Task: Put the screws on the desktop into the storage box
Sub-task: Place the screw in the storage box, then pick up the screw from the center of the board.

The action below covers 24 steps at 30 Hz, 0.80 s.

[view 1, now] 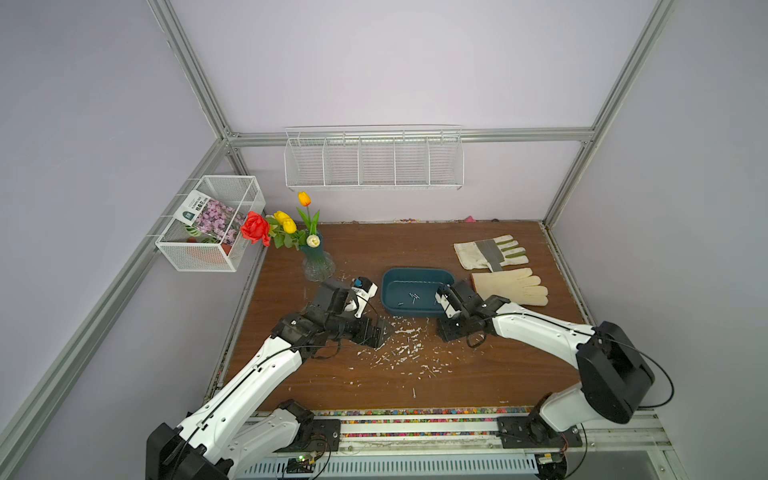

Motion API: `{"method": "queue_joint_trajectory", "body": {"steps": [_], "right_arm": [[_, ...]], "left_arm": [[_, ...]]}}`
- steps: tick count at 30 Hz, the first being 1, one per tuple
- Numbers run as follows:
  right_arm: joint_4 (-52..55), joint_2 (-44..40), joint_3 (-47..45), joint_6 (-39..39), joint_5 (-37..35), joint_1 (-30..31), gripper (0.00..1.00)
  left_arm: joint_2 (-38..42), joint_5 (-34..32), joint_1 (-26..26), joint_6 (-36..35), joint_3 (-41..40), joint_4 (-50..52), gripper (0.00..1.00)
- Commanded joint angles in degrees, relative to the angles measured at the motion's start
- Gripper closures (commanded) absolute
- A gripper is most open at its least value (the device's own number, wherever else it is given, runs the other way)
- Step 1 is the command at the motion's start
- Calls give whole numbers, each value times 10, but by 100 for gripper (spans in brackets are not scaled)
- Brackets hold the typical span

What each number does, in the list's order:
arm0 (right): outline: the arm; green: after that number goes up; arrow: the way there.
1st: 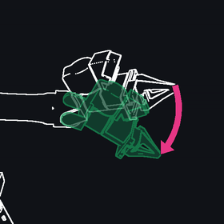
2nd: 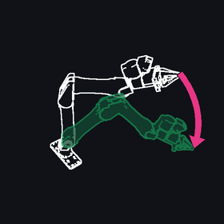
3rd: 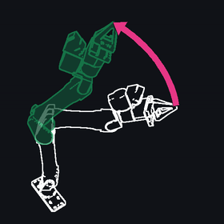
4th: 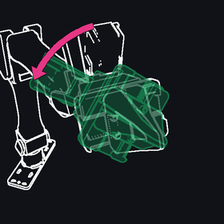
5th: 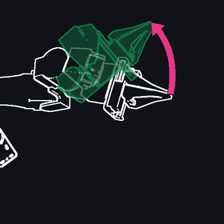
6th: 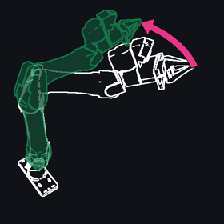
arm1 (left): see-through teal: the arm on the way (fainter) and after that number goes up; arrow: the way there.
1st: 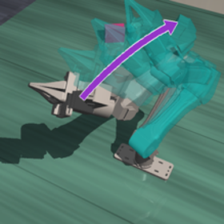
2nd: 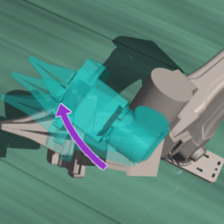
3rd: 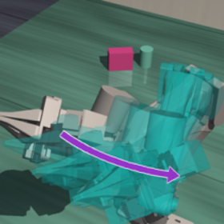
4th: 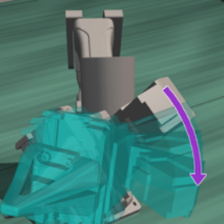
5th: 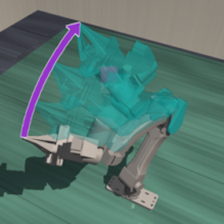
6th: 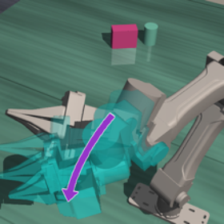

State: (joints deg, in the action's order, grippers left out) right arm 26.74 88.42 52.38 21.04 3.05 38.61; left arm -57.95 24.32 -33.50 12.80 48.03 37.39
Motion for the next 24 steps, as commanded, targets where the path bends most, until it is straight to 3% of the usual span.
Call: {"method": "queue_joint_trajectory", "body": {"steps": [1,24], "right_arm": [[-9,18,16,-9,3,2,50],[-36,96,21,-7,7,2,60]], "left_arm": [[15,18,2,-2,-5,-23,0],[-11,40,1,-1,-9,-35,0]]}}
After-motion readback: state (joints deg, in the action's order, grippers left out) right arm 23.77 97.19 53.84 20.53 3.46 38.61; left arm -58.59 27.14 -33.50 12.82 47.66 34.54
